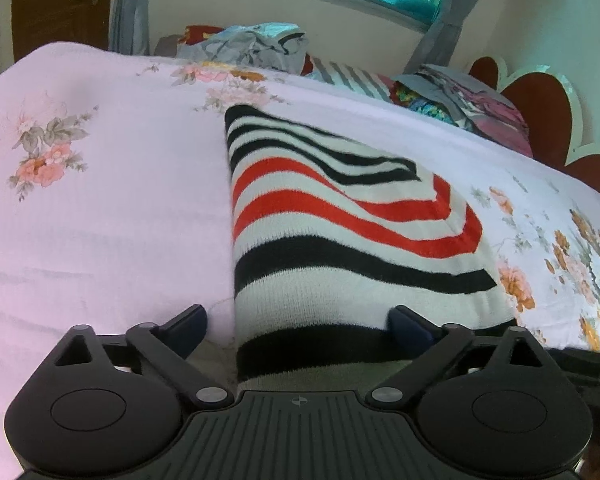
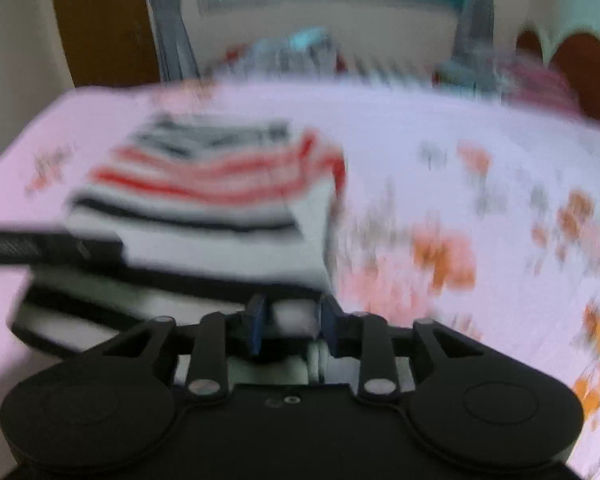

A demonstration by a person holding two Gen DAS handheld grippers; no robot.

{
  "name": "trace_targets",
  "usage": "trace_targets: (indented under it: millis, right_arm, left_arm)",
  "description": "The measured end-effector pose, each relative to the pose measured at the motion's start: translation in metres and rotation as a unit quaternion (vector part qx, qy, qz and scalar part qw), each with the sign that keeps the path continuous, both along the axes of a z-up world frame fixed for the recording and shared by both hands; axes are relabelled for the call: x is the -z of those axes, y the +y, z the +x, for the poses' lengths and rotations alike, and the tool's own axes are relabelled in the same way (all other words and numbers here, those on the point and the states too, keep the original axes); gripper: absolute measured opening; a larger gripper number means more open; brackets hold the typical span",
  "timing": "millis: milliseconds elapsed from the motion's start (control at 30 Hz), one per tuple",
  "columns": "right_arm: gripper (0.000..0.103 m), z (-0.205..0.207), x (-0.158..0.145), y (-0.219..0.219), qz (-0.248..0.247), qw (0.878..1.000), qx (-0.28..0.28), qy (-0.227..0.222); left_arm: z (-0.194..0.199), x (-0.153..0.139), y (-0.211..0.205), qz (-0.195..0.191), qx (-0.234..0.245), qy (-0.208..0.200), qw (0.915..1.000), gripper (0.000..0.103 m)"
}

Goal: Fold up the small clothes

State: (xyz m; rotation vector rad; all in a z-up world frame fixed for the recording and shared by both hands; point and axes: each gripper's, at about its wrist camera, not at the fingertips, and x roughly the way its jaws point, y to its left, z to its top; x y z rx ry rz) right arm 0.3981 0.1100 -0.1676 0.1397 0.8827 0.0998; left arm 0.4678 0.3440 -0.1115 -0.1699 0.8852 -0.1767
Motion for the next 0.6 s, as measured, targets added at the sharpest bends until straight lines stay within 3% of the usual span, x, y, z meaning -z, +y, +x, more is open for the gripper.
trace_targets:
  millis: [33,333,400,500,600]
  right_arm:
    - [0.034,0.001,0.000,-0.003,0.011,1.000,0.008,0.003]
    - [0.034,0.001,0.001,-0.010,0.023,1.000,0.003,0.015]
    - [0.034,-0.003,-0.002,-0.010,0.021,1.000,-0.001,0.016]
    - [0.032,-0.012,-0.023,-0.008,0.011,1.000,-0.007,-0.022]
    - [0.032,-0.011,-0.046,-0.005,0.012,0.998,-0.009,-0.064]
  left_arm:
    - [0.000,0.001,-0.001,0.000,0.002,0.004,1.0000,0.102]
    - [0.002,-0.001,0.002,-0.009,-0.016,0.051,0.9985,0.103]
    - [-0.001,-0.010,0.009,-0.017,-0.036,0.040,0.9984,0.103]
    - [-0.002,-0.027,0.014,-0.020,-0.050,0.007,0.9985,0.103]
    - [0.009,-0.038,0.005,0.001,-0.053,-0.002,0.9986,0.103]
